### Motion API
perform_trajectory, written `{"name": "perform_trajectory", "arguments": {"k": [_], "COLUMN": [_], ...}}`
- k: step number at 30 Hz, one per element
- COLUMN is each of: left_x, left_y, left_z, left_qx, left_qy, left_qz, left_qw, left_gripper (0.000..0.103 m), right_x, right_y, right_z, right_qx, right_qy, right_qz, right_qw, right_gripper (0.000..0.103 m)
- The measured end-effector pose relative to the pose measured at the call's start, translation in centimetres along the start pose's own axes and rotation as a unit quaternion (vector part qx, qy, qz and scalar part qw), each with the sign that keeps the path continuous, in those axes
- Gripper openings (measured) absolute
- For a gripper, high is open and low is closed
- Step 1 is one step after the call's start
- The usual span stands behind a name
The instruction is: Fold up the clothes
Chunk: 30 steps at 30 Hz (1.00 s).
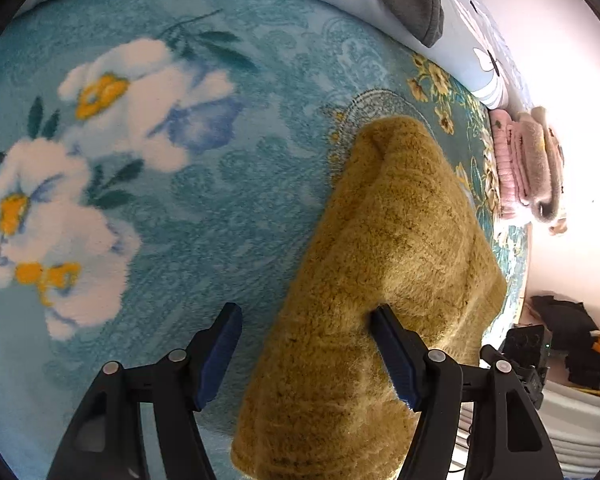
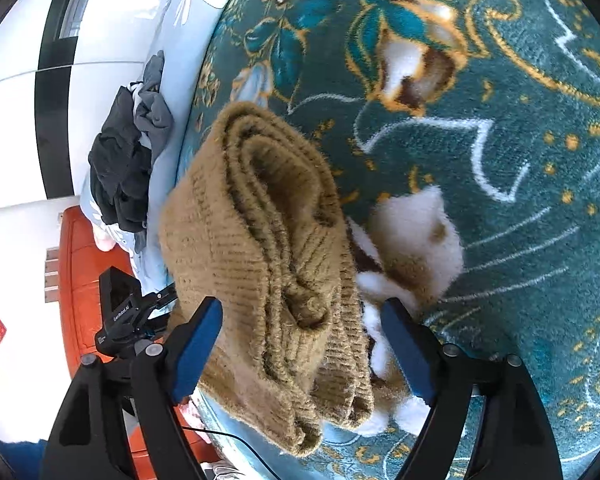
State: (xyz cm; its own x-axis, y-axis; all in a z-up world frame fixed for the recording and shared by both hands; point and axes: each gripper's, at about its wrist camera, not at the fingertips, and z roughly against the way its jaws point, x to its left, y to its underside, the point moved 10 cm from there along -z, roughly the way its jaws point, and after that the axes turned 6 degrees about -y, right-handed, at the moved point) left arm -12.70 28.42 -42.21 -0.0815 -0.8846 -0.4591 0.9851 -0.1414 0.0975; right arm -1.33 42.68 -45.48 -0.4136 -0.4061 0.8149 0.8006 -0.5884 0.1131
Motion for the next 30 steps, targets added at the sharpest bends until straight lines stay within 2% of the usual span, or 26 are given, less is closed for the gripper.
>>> {"name": "perform_trajectory", "arguments": {"k": [3,6,11,12,14,16,20,21,24,30], "left_x": [-0.6,-1.0,-1.1,-1.1,-1.0,-1.0,-1.4,-1.6,-2.0,-3.6], "left_y": [0.3,0.3,0.3,0.3,0.3,0.5,0.8,0.9,1.2,3.0], "left_z": [-0.2,-0.4,-0.4,-0.3,-0.1,0.1,0.7,0.9,2.1,5.3], "left_qx": [0.007,0.012,0.007,0.002,-0.005,-0.014,-0.030,-0.035,-0.049,-0.066], "left_qy": [0.014,0.010,0.015,0.014,0.011,0.003,-0.019,-0.028,-0.041,-0.025], "left_qz": [-0.007,-0.017,-0.013,-0.012,-0.002,0.004,0.006,0.004,0.002,-0.003], "left_qw": [0.9999,0.9997,0.9998,0.9998,0.9999,0.9999,0.9993,0.9990,0.9980,0.9975], "left_gripper": [0.071,0.071,0.071,0.071,0.071,0.070,0.051,0.046,0.034,0.029], "right_x": [1.0,1.1,0.9,0.8,0.6,0.4,0.6,0.9,2.2,4.9], "right_y": [-0.2,-0.7,-1.0,-0.9,-0.8,-0.8,-0.6,-0.5,-0.2,1.7], "right_z": [-0.3,-1.4,-1.4,-1.3,-1.2,-1.1,-0.9,-0.9,-0.4,1.6], "right_qx": [-0.006,-0.006,-0.030,-0.033,-0.035,-0.039,-0.054,-0.057,-0.062,-0.062], "right_qy": [-0.023,-0.008,-0.011,-0.007,0.014,0.019,0.014,0.014,0.009,0.004], "right_qz": [-0.002,-0.004,-0.024,-0.025,-0.028,-0.042,-0.072,-0.073,-0.073,-0.059], "right_qw": [1.000,1.000,0.999,0.999,0.999,0.998,0.996,0.996,0.995,0.996], "right_gripper": [0.083,0.083,0.081,0.078,0.063,0.054,0.041,0.035,0.032,0.031]}}
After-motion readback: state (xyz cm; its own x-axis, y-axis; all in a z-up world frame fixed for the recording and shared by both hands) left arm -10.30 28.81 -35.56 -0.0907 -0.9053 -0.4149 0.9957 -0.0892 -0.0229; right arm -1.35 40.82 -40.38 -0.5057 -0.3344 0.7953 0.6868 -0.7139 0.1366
